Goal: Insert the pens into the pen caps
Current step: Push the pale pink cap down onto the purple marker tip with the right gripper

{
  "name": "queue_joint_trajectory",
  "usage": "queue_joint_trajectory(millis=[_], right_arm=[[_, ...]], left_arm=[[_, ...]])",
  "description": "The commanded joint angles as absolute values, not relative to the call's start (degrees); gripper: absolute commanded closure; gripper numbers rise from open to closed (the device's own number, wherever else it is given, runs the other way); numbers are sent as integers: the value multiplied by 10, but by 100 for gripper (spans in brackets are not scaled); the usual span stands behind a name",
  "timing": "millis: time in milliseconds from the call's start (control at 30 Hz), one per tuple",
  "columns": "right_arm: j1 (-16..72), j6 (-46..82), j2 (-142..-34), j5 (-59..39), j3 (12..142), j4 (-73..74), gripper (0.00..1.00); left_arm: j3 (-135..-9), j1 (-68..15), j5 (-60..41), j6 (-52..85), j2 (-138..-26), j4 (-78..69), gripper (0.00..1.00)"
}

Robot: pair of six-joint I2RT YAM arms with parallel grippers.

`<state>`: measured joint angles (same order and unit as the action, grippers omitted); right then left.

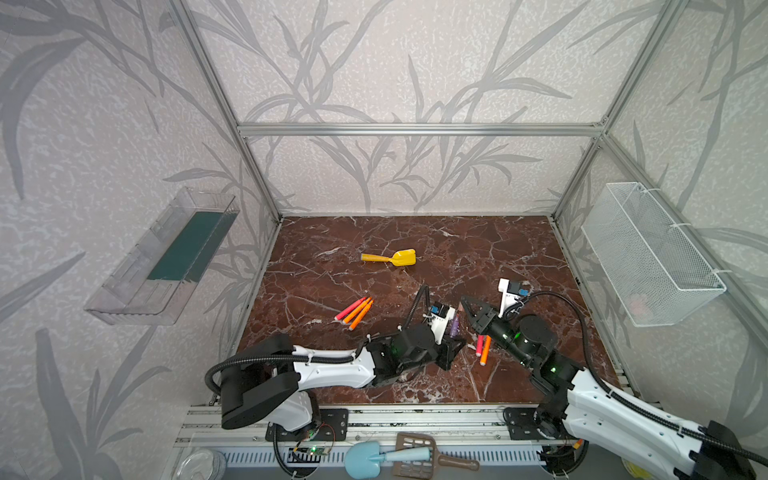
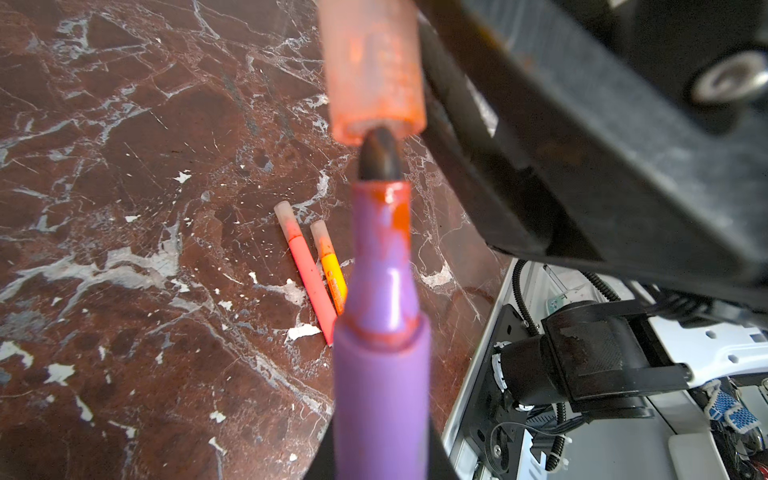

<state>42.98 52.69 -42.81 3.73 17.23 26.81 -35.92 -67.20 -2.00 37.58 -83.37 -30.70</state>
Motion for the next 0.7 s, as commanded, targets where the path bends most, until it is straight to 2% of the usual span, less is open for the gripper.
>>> queue_joint_trajectory(millis=[0,667], right_arm=[[428,529,-429,17,195,281,100],[429,527,-434,-16,142,319,100]], left_arm=[[-353,-674,-15,379,-840,-330,100],[-323,-673,13,386,-818,-376,100]])
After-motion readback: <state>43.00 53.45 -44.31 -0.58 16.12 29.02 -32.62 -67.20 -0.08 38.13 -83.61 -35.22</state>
